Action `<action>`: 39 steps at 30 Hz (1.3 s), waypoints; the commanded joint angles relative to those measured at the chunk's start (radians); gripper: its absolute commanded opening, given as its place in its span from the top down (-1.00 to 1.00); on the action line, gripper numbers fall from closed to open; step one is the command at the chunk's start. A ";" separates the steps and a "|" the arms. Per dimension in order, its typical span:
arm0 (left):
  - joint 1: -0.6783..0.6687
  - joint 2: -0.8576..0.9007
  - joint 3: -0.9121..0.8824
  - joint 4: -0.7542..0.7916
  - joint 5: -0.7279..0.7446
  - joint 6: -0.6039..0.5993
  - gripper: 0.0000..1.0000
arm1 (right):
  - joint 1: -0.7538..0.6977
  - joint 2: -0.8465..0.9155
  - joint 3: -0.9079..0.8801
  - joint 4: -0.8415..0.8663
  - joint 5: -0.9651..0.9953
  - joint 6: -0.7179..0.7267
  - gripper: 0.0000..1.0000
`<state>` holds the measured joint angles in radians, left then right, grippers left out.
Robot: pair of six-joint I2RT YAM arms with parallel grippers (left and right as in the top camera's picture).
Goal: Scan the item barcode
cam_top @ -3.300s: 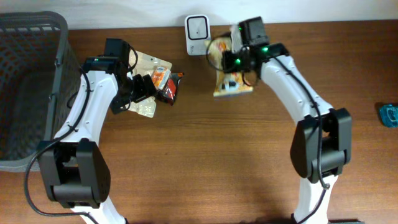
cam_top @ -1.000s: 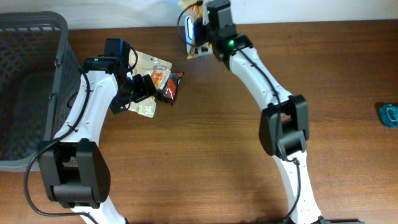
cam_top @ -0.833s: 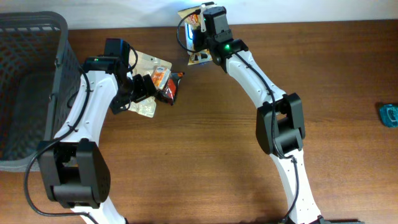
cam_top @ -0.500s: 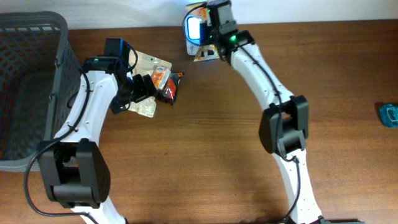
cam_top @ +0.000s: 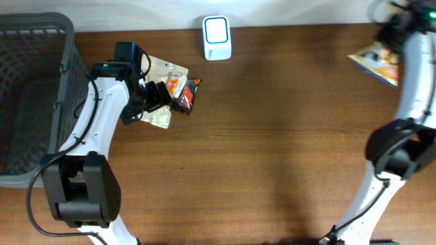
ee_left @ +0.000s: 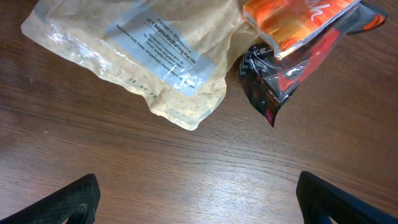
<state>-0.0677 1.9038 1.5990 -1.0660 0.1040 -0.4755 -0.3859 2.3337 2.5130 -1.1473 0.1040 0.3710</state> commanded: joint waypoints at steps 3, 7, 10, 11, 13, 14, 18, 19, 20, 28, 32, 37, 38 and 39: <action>0.005 -0.002 0.005 -0.002 0.004 -0.008 -0.99 | -0.158 0.007 0.010 0.000 -0.025 0.014 0.92; 0.005 -0.002 0.005 -0.002 0.004 -0.008 -0.98 | -0.231 0.048 0.010 0.017 -0.026 0.213 -0.97; 0.005 -0.002 0.005 -0.002 0.004 -0.008 -0.98 | -0.268 0.094 0.010 0.027 -0.023 0.310 -0.97; 0.005 -0.002 0.005 -0.002 0.004 -0.008 -0.98 | -0.278 0.109 0.010 0.026 -0.020 0.331 -0.97; 0.005 -0.002 0.005 -0.002 0.004 -0.008 -0.98 | -0.300 0.138 0.010 0.023 -0.015 0.366 -0.97; 0.005 -0.002 0.005 -0.002 0.004 -0.009 -0.98 | -0.306 0.144 0.010 0.019 -0.013 0.377 -0.97; 0.005 -0.002 0.005 -0.002 0.004 -0.008 -0.98 | -0.334 0.160 0.010 0.016 -0.013 0.377 -0.96; 0.005 -0.002 0.005 -0.002 0.004 -0.008 -0.98 | -0.335 0.159 0.010 0.017 -0.013 0.361 -0.97; 0.005 -0.002 0.005 -0.002 0.004 -0.009 -0.98 | -0.336 0.156 0.010 0.019 -0.013 0.345 -0.96; 0.005 -0.002 0.005 -0.002 0.004 -0.009 -0.98 | -0.298 0.154 0.010 0.043 -0.078 0.125 -0.55; 0.005 -0.002 0.005 -0.002 0.004 -0.009 -0.98 | -0.248 0.152 0.010 0.006 -0.217 0.019 -0.68; 0.005 -0.002 0.005 -0.002 0.004 -0.008 -0.98 | -0.168 0.092 0.010 -0.080 -0.406 -0.001 -0.97; 0.005 -0.002 0.005 -0.002 0.004 -0.008 -0.98 | -0.154 0.071 0.010 -0.095 -0.408 0.000 -0.97; 0.005 -0.002 0.005 -0.002 0.004 -0.008 -0.98 | -0.138 0.041 0.010 -0.110 -0.410 0.001 -0.97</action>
<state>-0.0677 1.9038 1.5990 -1.0664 0.1040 -0.4755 -0.5728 2.4878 2.5134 -1.2282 -0.2131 0.3992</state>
